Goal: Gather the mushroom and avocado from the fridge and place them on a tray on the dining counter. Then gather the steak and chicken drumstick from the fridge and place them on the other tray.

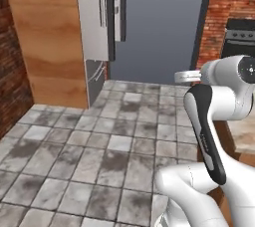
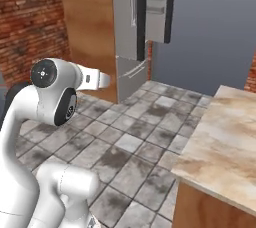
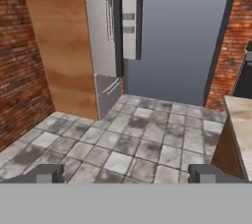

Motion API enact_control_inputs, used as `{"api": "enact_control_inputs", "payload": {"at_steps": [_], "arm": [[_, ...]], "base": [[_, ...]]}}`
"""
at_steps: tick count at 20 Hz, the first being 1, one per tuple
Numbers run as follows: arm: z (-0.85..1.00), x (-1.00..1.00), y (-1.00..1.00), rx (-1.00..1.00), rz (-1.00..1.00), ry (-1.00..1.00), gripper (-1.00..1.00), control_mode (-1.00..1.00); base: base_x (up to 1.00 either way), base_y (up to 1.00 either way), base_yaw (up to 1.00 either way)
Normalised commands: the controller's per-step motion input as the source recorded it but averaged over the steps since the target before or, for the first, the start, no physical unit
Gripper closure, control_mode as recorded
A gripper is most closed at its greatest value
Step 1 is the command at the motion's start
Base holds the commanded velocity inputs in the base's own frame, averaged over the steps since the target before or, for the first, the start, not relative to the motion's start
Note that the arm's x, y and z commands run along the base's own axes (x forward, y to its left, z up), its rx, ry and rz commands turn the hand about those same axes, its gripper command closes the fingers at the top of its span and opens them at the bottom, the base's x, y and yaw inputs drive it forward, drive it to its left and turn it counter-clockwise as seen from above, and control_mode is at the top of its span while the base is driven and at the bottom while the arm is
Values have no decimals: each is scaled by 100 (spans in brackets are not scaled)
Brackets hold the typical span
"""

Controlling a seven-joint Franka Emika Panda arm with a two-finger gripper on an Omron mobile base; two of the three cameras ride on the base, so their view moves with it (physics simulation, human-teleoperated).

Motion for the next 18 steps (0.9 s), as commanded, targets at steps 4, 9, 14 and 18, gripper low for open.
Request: {"api": "enact_control_inputs", "payload": {"at_steps": [4, 9, 14, 18], "arm": [[0, 0, 0, 0, 0, 0, -100, 100], [0, 0, 0, 0, 0, 0, -100, 100], [0, 0, 0, 0, 0, 0, -100, 100], [0, 0, 0, 0, 0, 0, -100, 100]], "base": [[64, 33, -42], [65, 41, -42], [71, 39, -41], [81, 32, -37]]}}
